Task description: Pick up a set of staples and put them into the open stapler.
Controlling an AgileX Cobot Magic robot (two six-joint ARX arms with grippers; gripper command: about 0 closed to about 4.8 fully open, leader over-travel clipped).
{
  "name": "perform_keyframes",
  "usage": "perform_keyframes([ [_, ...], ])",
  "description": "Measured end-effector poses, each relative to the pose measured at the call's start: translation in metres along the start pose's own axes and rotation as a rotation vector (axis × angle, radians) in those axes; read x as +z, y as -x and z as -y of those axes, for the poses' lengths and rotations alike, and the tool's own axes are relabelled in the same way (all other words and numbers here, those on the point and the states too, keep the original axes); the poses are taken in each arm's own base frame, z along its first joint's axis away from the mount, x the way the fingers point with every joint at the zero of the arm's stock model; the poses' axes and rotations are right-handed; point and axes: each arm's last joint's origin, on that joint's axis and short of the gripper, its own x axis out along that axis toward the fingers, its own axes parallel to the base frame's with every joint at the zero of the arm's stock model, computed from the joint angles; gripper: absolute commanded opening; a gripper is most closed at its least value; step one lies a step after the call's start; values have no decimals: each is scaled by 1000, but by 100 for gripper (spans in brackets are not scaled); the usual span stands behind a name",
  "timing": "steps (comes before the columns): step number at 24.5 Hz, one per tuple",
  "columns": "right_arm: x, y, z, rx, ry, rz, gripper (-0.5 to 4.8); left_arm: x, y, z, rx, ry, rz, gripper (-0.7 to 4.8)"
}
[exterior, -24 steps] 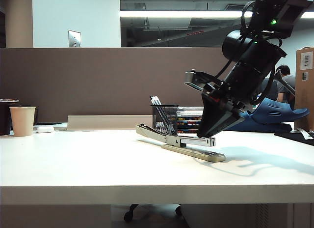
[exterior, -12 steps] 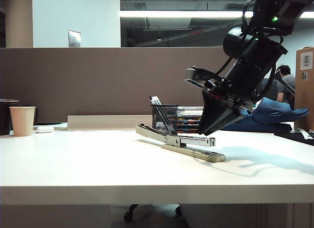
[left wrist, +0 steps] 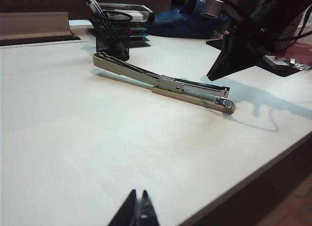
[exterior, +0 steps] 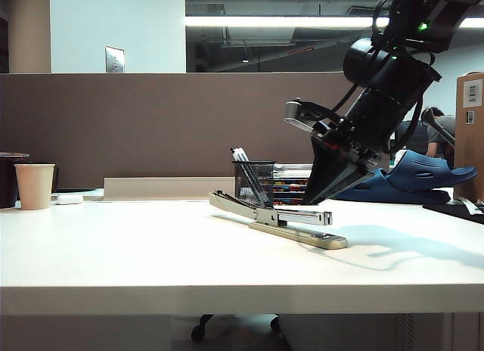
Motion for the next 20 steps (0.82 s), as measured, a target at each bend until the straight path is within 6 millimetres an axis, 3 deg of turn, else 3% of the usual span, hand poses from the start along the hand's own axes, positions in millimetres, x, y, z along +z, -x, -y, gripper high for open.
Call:
perform_keyframes([
  [20,-3,-14,5,20,-41,1,89,0,0,0,0,1,-2,-6],
])
